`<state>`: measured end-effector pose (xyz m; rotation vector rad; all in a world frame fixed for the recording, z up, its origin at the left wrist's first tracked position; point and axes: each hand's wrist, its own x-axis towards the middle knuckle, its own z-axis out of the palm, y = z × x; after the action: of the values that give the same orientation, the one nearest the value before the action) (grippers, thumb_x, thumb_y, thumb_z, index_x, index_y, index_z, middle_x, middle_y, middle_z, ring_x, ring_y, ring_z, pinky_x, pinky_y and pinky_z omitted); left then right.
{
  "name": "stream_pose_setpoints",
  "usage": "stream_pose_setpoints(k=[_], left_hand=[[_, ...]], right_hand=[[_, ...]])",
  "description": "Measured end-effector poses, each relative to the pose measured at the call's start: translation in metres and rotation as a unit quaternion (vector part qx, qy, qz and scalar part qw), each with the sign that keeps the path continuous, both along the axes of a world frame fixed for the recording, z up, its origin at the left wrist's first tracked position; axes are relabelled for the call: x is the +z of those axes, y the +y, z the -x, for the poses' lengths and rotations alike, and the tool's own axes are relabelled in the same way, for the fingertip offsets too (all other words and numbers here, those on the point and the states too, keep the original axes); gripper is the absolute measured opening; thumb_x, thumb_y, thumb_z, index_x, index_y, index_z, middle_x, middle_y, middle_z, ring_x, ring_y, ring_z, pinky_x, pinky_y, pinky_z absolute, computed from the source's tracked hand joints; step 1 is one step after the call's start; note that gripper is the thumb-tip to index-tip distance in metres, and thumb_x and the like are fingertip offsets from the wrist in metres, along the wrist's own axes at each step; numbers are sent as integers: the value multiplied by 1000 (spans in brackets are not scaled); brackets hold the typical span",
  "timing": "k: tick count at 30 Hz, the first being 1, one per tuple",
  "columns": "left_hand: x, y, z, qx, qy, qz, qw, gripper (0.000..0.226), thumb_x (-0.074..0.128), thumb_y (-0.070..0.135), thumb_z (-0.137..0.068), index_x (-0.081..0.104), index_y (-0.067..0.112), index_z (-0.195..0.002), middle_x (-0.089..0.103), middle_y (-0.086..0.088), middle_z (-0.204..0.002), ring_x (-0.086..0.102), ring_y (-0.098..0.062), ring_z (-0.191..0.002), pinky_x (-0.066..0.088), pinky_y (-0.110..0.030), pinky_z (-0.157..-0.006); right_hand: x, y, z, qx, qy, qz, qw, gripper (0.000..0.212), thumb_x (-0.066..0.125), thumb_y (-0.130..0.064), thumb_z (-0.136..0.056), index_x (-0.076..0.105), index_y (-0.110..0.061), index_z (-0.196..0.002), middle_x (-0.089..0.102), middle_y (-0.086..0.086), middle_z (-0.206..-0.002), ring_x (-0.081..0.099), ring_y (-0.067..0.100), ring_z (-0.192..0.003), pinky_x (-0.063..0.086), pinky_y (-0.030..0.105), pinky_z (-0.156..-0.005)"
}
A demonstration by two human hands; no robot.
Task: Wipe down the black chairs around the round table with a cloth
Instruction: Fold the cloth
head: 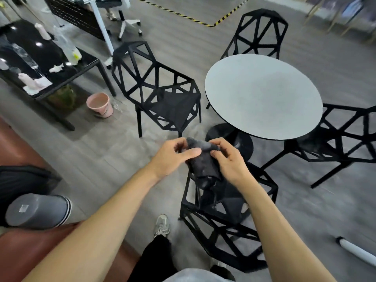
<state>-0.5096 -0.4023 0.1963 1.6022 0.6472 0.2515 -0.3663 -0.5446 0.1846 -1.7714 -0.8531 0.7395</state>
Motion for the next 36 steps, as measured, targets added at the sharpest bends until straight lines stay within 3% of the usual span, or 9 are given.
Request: stream_pose_setpoints(k=[3,6,9,14,18,21,27,31,36], left_hand=[[9,49,0,-43,-6,-8,999,28,78,29,-79,55,13,-82,49,-14,-77,44,-17,-76,39,-27,-71],[13,87,-2,-76,34,-20,996,29,79,11,-80,57,17,-99,58,-9,-80,51,-26,-75,47,-30,-76],[17,115,-9,-154,99,-92,979,27,71,14,-82,68,13,-109,71,-6,-93,63,-16,-84,51,-29,-82],[30,130,-16,-209,142,-195,948,40,56,41,-79,70,4,-84,58,-9,-75,49,-17,-70,42,-33,-70],[27,134,-14,-172,171,-272,931,62,49,64,-88,64,4,-85,64,-15,-78,60,-28,-76,49,-43,-75],[29,143,-10,-121,180,-276,937,61,45,58,-98,56,0,-82,56,-13,-71,56,-26,-71,47,-40,-73],[30,162,2,13,132,-64,989,52,57,61,-90,73,13,-99,75,-7,-103,69,-24,-105,52,-48,-99],[33,176,-4,98,86,127,983,27,58,46,-98,74,25,-103,77,5,-98,70,-15,-97,56,-41,-90],[36,225,-6,118,63,209,969,34,56,49,-99,70,21,-114,76,0,-104,69,-21,-102,56,-40,-86]], right_hand=[[12,36,0,-51,-18,-2,999,29,45,4,-95,65,-15,-98,65,-7,-91,56,-2,-83,40,8,-76],[22,65,-6,-35,-47,26,998,31,45,1,-93,66,-22,-93,68,-3,-91,58,1,-84,44,14,-77],[23,79,-20,-20,-86,76,993,30,50,-4,-91,66,-30,-95,67,-10,-88,62,8,-84,49,24,-81],[19,87,-42,-188,-116,93,971,33,48,-7,-89,66,-35,-91,62,-25,-72,67,21,-77,59,45,-77],[5,96,-31,-185,-41,100,977,22,55,-13,-91,67,-31,-97,64,-9,-74,68,18,-73,59,41,-71],[-16,100,-6,-183,22,108,977,19,57,-21,-99,70,-20,-86,70,2,-76,65,18,-69,54,32,-64],[-25,118,41,-131,139,188,963,68,40,-67,-99,67,-19,-59,67,-9,-59,60,11,-64,45,29,-73],[-23,153,40,-131,211,171,954,76,37,-86,-85,78,-23,-100,75,-3,-102,66,16,-101,48,38,-99],[-25,199,26,-197,321,93,921,82,46,-92,-70,77,-27,-107,77,-3,-108,66,16,-102,44,39,-90]])
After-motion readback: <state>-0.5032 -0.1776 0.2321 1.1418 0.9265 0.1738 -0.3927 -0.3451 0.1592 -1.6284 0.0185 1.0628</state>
